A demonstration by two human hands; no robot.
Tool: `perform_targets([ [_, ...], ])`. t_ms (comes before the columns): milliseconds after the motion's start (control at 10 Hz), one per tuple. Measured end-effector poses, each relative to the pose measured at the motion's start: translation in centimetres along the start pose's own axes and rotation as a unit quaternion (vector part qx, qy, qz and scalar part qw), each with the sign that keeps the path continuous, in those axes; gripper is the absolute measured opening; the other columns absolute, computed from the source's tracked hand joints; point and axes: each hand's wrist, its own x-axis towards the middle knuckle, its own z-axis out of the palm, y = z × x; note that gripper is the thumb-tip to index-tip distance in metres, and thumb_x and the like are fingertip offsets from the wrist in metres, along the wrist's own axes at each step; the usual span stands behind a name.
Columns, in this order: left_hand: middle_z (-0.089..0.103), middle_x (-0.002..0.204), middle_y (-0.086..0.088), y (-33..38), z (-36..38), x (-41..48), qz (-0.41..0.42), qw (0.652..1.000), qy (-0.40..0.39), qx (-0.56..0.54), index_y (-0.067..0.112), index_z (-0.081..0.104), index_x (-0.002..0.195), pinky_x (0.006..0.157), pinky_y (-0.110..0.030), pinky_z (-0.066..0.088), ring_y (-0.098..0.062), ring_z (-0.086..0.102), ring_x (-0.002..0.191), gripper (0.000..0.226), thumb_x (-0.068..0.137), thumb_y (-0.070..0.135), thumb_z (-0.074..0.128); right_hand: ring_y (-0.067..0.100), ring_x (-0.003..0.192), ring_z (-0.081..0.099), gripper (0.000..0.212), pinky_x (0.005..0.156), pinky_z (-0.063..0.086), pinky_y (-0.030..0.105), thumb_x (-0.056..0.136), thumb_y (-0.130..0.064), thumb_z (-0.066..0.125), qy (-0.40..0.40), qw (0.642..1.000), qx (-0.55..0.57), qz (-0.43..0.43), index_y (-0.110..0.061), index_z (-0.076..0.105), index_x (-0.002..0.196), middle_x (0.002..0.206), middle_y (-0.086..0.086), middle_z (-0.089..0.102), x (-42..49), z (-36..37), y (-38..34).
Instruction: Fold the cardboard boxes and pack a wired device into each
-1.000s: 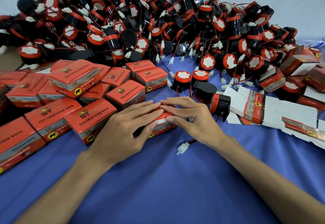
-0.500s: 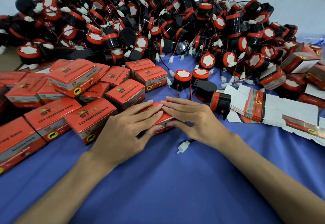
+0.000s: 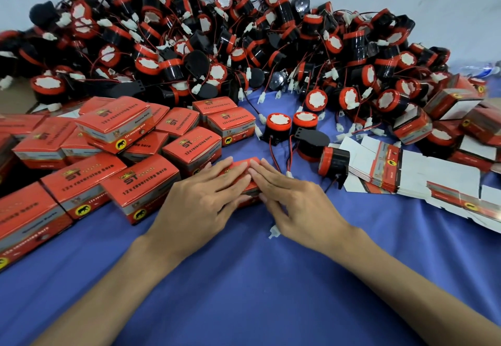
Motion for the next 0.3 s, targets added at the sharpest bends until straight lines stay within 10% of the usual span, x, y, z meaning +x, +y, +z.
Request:
perform_targets([
  [100,0.067,0.120,-0.007,0.1,0.3,0.1,-0.012,1.000,0.021,-0.011,0.006,0.072,0.112,0.086,-0.051,0.056,-0.029,0.062,0.116,0.031,0.085,0.020,0.067,0.022,0.128,0.049,0.040,0.096,0.051,0.044,0.084,-0.001,0.064,0.005,1.000,-0.029,-0.003,-0.002,0.062,0.124,0.133,0.007,0.057,0.3,-0.4,-0.1],
  [300,0.067,0.121,-0.008,-0.6,0.7,0.0,0.011,0.999,0.050,0.003,0.006,0.071,0.112,0.096,-0.058,0.048,-0.029,0.062,0.116,0.028,0.085,0.013,0.065,0.017,0.093,0.070,0.012,0.081,0.052,0.018,0.085,-0.006,0.067,0.091,0.992,0.074,-0.035,-0.002,0.076,0.092,0.102,0.006,0.073,4.8,-5.1,-2.4],
])
